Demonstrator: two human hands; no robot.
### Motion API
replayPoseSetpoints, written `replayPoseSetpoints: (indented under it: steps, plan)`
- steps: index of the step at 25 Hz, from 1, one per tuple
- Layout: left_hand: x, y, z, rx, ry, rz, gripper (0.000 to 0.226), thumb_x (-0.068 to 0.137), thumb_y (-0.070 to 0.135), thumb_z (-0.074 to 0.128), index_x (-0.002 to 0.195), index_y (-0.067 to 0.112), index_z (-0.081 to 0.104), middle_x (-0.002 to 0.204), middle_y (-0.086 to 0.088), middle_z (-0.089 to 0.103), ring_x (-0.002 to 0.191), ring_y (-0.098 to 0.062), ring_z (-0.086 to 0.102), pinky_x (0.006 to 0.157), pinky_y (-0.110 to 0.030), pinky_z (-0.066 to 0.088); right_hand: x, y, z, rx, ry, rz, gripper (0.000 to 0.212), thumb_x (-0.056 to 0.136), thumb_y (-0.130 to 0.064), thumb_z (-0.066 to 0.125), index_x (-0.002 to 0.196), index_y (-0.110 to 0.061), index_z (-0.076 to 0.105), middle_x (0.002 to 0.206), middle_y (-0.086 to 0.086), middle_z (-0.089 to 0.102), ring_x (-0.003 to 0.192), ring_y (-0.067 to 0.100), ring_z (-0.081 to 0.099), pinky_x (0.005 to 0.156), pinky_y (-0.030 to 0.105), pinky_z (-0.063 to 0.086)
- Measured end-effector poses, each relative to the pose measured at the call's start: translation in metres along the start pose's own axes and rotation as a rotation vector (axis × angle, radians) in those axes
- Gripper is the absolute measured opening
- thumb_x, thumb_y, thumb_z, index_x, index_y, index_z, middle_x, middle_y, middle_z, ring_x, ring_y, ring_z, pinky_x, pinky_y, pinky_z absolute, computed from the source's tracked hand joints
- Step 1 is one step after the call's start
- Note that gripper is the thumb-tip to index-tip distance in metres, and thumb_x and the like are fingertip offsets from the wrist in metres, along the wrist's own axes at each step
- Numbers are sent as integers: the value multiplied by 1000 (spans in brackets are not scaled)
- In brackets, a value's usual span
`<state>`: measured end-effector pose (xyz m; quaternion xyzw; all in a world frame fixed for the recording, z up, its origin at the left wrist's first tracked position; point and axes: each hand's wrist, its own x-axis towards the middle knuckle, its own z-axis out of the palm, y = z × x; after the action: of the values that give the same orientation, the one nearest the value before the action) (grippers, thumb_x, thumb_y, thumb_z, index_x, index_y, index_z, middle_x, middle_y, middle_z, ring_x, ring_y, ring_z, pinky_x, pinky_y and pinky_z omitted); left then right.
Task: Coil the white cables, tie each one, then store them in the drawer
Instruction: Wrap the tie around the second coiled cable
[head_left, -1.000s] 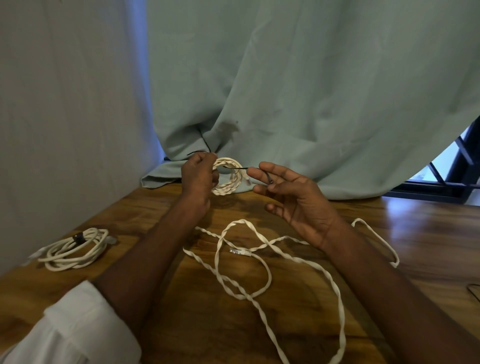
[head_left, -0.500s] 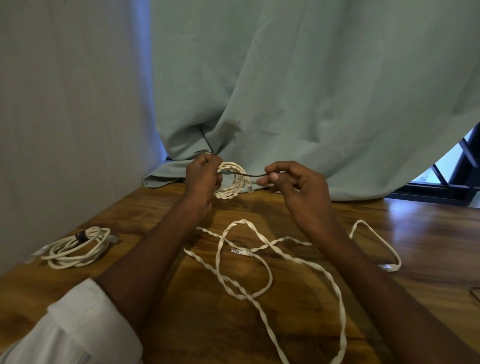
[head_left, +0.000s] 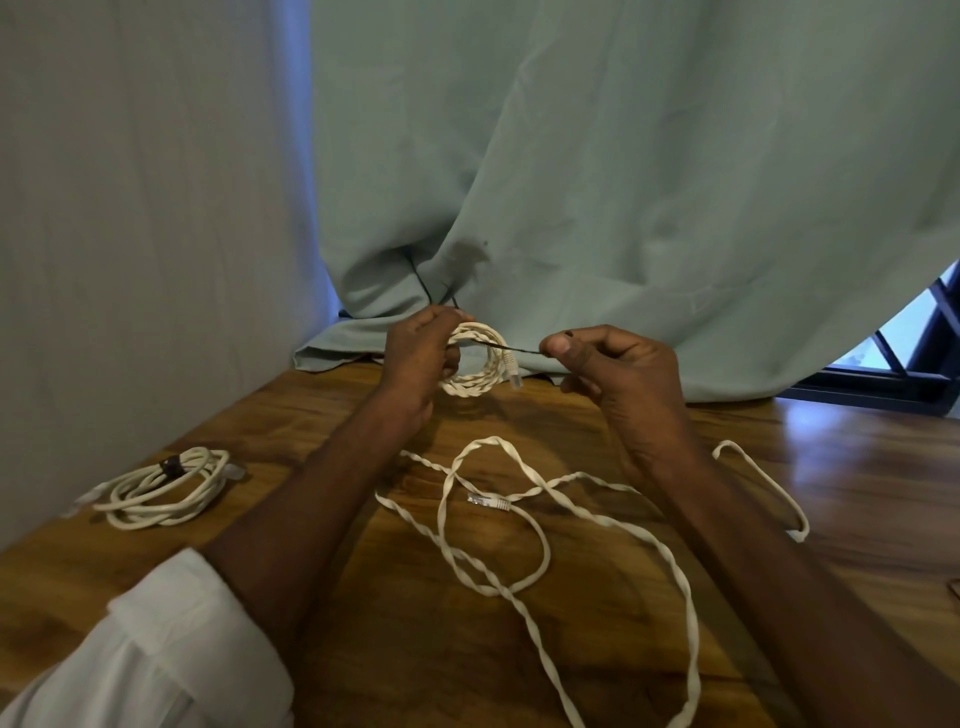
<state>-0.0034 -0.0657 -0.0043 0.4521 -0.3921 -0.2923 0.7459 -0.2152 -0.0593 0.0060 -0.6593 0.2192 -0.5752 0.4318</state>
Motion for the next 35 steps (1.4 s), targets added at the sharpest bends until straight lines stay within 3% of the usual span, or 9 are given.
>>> replayPoseSetpoints:
  steps: [4,8,11,15,21,25,29,35]
  plan:
    - [-1,-1,1,16,6,6,13,97,17,66,100,12,78,69,-3,62,50,-8,42,46,-20,34,-4,1,2,25,-114,-74,6,83,-27,83,80,-23,81,94,16,79,100,38,74,94,55,58]
    - [0,-4,2,82,-5,30,16,98,17,66,106,11,79,68,0,62,52,-7,47,47,-19,40,-5,0,4,86,-121,-96,6,82,-28,82,82,-22,82,91,15,79,98,41,74,97,61,56]
    - [0,-5,3,106,-31,47,18,99,11,62,104,13,79,58,4,53,46,-5,39,46,-19,35,-7,-3,4,146,-141,-67,6,83,-23,82,83,-18,82,90,17,78,96,40,74,95,55,58]
    - [-1,-8,3,126,-52,61,17,99,11,64,104,7,79,51,9,54,49,-7,37,47,-20,33,-10,-8,4,194,-228,30,11,80,-19,78,82,-8,79,84,20,76,83,32,74,81,42,62]
    - [-6,-9,7,180,-110,137,18,99,12,64,107,11,81,59,5,57,51,-8,40,47,-21,36,-8,-9,1,194,-293,105,14,79,-18,77,86,-6,78,78,14,73,73,24,70,68,32,61]
    - [-8,-6,8,257,-131,191,16,99,13,67,105,15,82,68,14,71,59,-7,52,53,-20,43,-3,-7,0,195,-105,167,20,81,-21,78,94,-5,77,77,8,73,66,18,67,60,27,57]
    - [-20,2,15,427,-315,455,16,99,18,70,109,12,82,93,8,80,81,-5,73,72,-17,53,3,2,-9,126,125,212,14,86,-18,82,93,-7,80,77,7,75,63,14,65,65,29,60]
    - [-23,-2,20,549,-393,543,17,97,30,73,106,21,83,90,6,80,76,-22,75,73,-51,61,7,6,-13,102,217,247,7,87,-10,81,94,-10,80,78,4,77,72,11,72,74,27,63]
